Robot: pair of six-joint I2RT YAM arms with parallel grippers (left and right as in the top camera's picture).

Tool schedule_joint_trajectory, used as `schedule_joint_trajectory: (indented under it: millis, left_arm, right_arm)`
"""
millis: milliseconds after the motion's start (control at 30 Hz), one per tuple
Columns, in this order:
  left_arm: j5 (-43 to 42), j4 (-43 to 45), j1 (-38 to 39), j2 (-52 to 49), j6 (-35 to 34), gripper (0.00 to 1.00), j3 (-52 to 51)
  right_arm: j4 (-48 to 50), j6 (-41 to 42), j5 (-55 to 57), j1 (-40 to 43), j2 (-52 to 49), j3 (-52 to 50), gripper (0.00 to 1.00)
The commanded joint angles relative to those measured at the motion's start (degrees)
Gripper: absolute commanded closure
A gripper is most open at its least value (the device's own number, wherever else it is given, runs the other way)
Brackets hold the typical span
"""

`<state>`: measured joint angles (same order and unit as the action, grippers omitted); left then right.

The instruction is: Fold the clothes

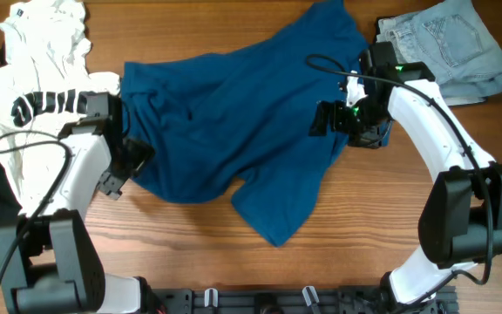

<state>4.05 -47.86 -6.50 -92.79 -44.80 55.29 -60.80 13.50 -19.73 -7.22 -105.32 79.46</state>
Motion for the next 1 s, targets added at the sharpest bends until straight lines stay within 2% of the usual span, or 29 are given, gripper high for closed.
schedule_joint_trajectory:
  millis: [0,233,433,633,967]
  left_arm:
    - [0.94,3.89,-5.22,-1.03,-1.05,0.16,-1.73]
    - [0.98,11.37,-11.39,-3.65,-0.17,0.19,-1.73]
    - [-2.38,12.52,-11.23,-5.27,2.01,0.20,-1.73]
    - [-8.24,11.72,-11.23,-5.18,2.36,0.12,-1.73]
    - [-8.57,9.33,-11.23,-5.20,2.36,0.05,-1.73]
  right_arm:
    - [0.48,0.63,-1.29,-1.44,1.49,-1.40,0.01]
    - [3.93,1.75,-1.31,-5.29,1.49,-1.49,0.01]
    - [6.54,3.06,-1.31,-8.22,1.49,-1.49,0.01]
    - [11.96,3.41,-1.29,-8.57,1.49,-1.49,0.01]
    - [13.42,4.74,-1.31,-8.57,1.49,-1.49,0.01]
